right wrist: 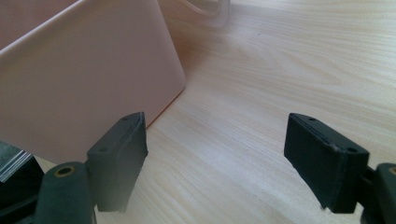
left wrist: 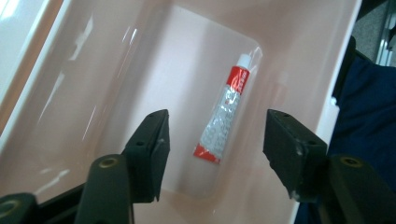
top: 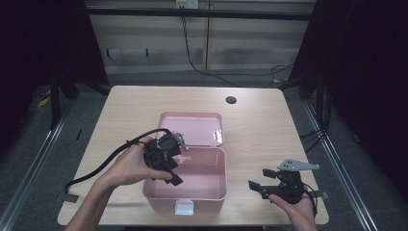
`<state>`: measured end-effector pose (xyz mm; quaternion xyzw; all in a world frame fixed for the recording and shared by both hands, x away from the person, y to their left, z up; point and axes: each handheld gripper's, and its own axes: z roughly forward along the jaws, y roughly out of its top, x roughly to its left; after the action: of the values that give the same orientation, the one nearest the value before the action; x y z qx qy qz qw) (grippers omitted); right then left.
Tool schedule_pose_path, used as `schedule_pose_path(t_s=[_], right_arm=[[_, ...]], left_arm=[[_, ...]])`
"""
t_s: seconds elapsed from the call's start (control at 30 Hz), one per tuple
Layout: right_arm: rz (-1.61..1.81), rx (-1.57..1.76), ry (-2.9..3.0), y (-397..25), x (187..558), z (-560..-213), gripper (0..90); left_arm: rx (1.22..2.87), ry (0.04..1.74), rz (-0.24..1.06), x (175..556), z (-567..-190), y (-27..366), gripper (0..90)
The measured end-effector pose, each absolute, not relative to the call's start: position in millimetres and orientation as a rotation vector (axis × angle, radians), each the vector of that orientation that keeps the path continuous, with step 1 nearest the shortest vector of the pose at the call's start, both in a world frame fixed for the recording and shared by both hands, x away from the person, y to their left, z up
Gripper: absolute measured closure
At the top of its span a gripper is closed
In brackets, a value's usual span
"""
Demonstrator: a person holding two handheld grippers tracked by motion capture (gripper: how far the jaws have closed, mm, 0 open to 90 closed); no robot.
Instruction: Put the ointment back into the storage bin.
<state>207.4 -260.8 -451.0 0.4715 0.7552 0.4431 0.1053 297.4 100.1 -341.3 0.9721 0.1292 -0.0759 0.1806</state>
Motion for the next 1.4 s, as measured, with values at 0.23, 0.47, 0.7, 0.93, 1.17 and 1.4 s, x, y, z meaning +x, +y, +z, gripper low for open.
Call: schedule_pose_path(t_s=[0.23,0.47,0.7,0.93,1.17,1.4], right_arm=[[1.306,1.395,2.223,-261.0,207.4,-451.0,21.1],[1.304,1.396,2.222,-260.9,207.4,-451.0,21.1],[1.300,1.401,2.223,-260.9,207.9,-451.3,21.0],[1.302,1.405,2.219,-261.3,207.9,-451.5,21.0],[1.300,1.405,2.219,-261.2,208.1,-451.5,21.0],[1.295,1.412,2.221,-260.9,208.2,-451.9,20.9]], left_arm=[[2.708,0.421,-0.171,298.6,-331.5,123.5,39.8],[2.692,0.422,-0.159,294.9,-326.9,135.1,39.8],[2.625,0.441,-0.117,297.1,-322.7,157.7,39.8],[2.560,0.511,-0.110,293.2,-324.4,186.0,38.7],[2.535,0.562,-0.096,290.1,-330.5,205.4,37.0],[2.471,0.663,-0.042,289.9,-347.7,228.2,37.1]])
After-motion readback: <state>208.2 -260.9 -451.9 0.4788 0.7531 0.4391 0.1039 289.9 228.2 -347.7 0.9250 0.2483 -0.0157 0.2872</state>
